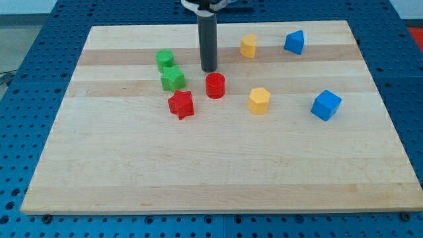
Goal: Push the red circle parallel to the red star
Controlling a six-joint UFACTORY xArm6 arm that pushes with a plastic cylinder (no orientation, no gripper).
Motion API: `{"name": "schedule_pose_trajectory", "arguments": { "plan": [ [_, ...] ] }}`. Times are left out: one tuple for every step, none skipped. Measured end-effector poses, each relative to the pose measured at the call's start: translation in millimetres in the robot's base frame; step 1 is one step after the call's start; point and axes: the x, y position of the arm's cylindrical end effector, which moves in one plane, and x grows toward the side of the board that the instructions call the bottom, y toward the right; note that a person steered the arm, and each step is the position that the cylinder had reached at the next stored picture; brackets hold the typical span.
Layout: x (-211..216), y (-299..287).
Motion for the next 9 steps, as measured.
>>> {"name": "schedule_pose_trajectory", "arguments": {
  "plan": [
    [-36.1, 0.0],
    [-42.6, 0.0],
    [-28.3, 1.6],
    [1.2, 17.6],
    [27.3, 25.7],
    [36.1, 26.0],
    [48.0, 26.0],
    [69.5, 23.4],
    [89.9, 22.2]
  ]
}}
